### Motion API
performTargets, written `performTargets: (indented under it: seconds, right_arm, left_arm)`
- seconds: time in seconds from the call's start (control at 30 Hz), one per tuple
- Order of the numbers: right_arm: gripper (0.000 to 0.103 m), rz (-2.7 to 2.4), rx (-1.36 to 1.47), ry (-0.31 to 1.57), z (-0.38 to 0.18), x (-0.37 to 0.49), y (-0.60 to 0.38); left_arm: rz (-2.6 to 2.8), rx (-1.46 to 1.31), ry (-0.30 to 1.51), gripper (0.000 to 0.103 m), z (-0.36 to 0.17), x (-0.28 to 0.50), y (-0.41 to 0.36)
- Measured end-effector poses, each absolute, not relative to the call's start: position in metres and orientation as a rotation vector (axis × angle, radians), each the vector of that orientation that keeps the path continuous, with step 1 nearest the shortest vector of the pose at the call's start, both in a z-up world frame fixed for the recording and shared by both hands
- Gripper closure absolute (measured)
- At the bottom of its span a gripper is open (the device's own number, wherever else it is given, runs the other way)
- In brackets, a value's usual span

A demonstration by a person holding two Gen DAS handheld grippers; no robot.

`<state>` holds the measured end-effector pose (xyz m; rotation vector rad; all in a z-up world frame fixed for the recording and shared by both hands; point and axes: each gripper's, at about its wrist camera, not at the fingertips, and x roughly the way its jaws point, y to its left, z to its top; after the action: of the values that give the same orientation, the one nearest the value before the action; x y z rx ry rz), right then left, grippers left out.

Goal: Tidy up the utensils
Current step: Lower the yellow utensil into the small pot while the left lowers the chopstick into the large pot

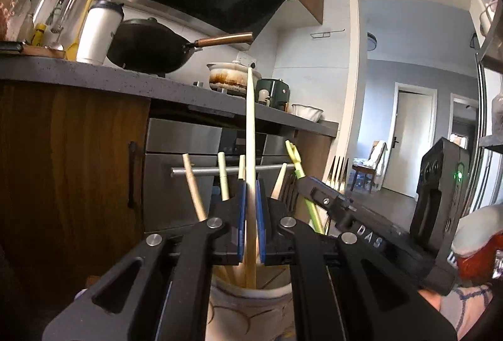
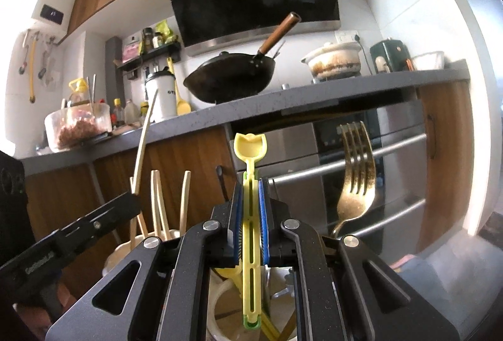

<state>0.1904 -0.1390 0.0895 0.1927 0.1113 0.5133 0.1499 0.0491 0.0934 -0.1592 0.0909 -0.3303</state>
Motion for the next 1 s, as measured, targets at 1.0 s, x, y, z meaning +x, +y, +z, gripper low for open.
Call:
performTargets:
  seconds: [1.0]
  right_arm:
    - [0.092,0.49,0.097,0.257,0.063,0.162,-0.15]
  left_arm:
    - [-0.291,-0.102,0.176,0.097,0.077,0.131,0.045]
